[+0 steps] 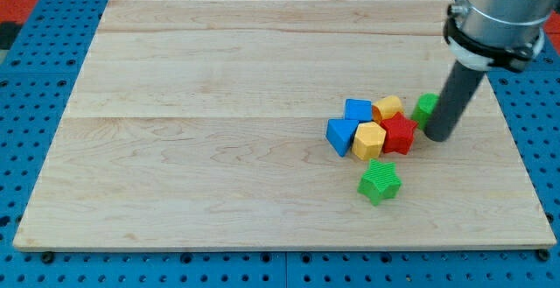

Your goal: Move the green circle towards the top center

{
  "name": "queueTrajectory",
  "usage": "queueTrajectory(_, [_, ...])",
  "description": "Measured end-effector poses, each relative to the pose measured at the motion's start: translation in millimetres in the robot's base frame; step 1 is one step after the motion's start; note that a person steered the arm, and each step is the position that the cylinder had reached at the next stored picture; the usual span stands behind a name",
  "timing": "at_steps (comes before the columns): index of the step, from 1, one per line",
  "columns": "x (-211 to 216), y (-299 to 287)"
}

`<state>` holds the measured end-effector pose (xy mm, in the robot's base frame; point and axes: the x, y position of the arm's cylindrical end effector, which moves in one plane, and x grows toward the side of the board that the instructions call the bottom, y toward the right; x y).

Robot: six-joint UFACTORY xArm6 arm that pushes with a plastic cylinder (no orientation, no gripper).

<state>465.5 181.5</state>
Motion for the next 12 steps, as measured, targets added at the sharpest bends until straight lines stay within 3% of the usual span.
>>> queueTrajectory(2, [-71.2,38.0])
queueTrajectory(5, [-115.2,9.2])
queueTrajectory(8, [-134.6,-77.9])
queueTrajectory(9, [-128.5,-155.5])
queueTrajectory(11, [-213.0,-241.2])
queueTrajectory(12, [-256.0,-243.3])
